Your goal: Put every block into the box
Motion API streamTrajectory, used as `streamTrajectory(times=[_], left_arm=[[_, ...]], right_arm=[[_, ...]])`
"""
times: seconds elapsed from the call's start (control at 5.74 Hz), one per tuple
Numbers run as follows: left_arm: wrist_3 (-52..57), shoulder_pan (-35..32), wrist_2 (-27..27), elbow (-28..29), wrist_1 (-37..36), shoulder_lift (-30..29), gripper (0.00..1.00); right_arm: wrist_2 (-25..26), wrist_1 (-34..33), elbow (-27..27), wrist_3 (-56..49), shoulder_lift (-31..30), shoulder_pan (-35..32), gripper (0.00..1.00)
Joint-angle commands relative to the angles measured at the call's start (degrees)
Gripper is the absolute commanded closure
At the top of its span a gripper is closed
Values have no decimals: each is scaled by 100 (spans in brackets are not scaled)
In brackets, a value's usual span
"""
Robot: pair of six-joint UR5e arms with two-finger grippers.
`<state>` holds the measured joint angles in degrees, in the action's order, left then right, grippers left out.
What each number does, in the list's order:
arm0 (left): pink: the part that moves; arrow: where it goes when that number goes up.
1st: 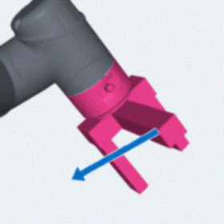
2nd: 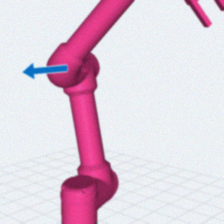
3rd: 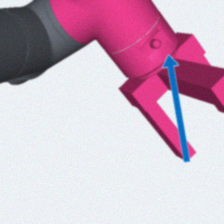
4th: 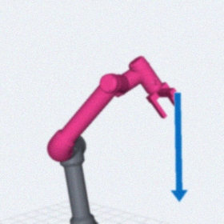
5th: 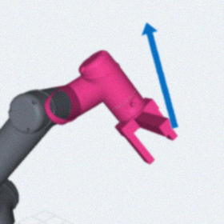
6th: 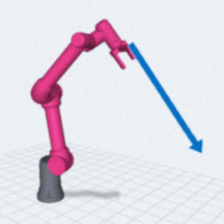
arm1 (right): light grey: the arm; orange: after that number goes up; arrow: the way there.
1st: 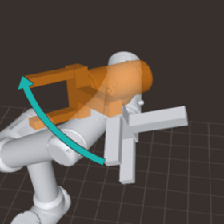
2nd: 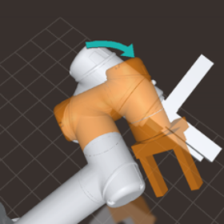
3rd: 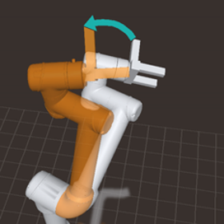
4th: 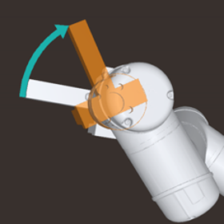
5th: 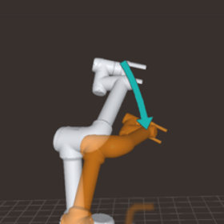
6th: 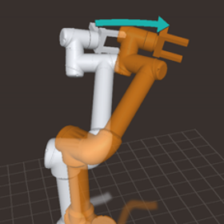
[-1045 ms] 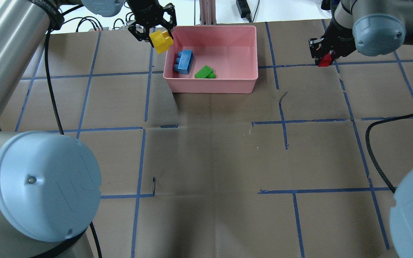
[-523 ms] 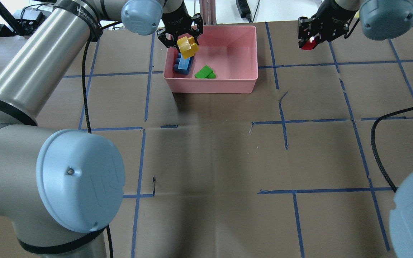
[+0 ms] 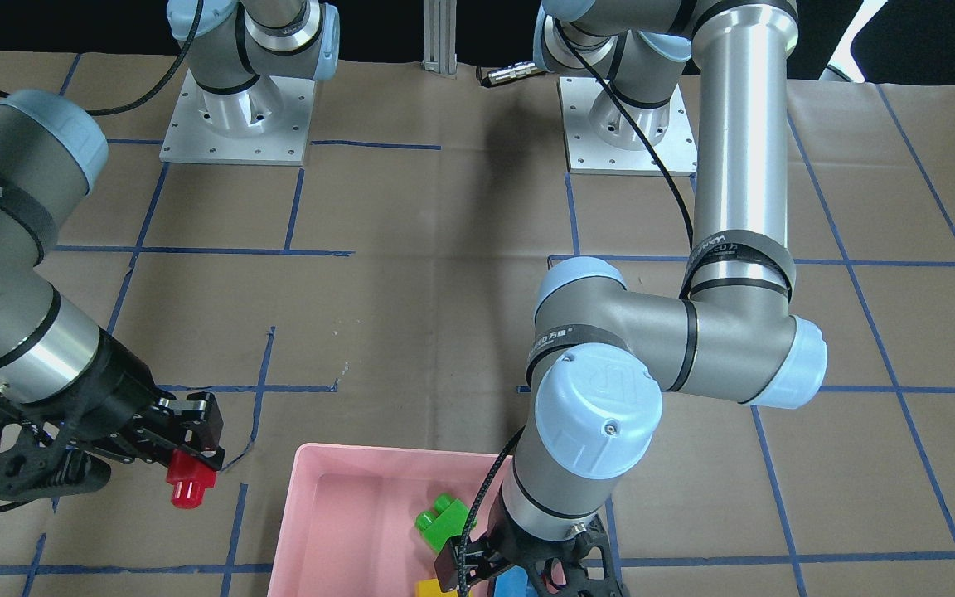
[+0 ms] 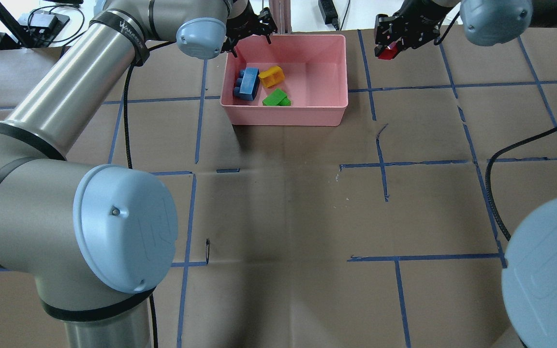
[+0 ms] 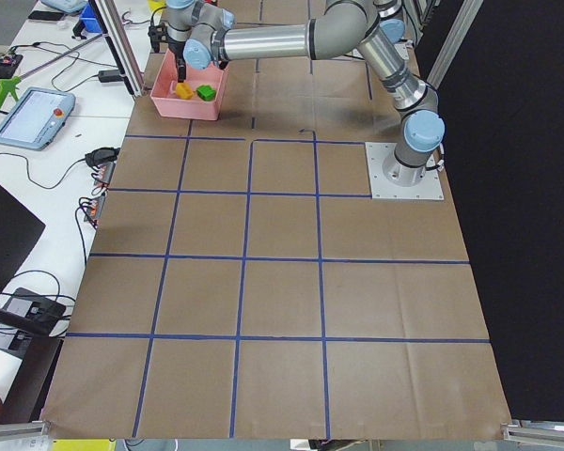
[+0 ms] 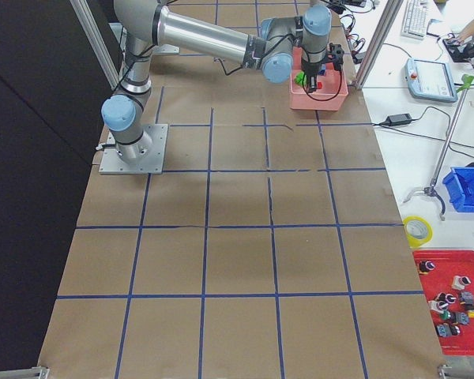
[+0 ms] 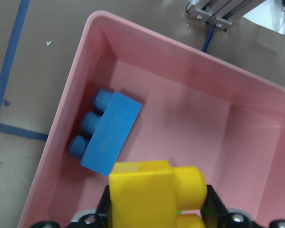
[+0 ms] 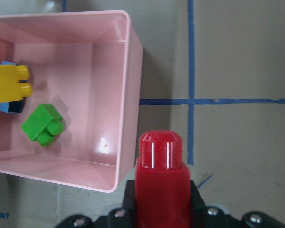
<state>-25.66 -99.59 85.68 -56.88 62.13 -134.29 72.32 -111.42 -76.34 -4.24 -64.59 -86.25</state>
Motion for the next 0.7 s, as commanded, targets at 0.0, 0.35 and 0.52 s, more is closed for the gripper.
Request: streamTrajectory(times=[0.0,0.35,0.52], left_arm=[[870,463,27,-103,952,628,0],[2480,1447,53,-479,2064,1490,0],[2748,1747,62,-1012,2197,2042,0]], right_arm=[[-78,-63,181,744,174,-434,90],[-87,-901,207,1983,532,-1057,89],[-78,-1264,311,2110,770,-1217,77]])
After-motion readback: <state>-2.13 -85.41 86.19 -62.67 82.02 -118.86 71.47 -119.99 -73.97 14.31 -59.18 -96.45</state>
